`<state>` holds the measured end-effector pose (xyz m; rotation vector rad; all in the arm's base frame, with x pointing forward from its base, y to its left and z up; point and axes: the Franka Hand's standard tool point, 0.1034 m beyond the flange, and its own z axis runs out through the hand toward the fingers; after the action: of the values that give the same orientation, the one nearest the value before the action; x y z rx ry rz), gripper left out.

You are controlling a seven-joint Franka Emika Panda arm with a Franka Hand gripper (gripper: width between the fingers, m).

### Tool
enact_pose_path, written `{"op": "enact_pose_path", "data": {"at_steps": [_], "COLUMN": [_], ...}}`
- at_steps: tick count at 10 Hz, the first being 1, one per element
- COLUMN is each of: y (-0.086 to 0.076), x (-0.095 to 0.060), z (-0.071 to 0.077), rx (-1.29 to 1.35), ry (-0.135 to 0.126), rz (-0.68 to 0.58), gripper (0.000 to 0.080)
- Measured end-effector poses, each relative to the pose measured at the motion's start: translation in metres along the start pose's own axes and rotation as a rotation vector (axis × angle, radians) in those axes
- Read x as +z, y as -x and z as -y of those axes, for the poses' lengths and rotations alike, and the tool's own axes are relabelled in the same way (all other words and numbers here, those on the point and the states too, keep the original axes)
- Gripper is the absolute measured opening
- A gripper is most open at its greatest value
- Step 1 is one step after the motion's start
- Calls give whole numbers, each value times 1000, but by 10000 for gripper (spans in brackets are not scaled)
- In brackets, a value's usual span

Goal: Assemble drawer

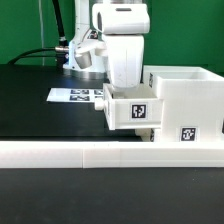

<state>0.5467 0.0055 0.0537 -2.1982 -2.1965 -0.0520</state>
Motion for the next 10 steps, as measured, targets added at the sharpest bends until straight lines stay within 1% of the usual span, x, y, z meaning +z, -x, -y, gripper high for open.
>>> {"op": "enact_pose_path", "data": {"at_steps": [3,6,7,8,9,10], "y": [-10,-10,-10,-9,-9,-8], "x": [0,0,0,0,-4,-11], "z": [-1,-1,-1,0,-1,-3], "rx": [-16,-11,-11,-2,40,88], "ry": [1,1,0,0,0,6], "rz": [-3,-2,-2,-2,-1,3], "gripper": [42,42,150,150,286,469]}}
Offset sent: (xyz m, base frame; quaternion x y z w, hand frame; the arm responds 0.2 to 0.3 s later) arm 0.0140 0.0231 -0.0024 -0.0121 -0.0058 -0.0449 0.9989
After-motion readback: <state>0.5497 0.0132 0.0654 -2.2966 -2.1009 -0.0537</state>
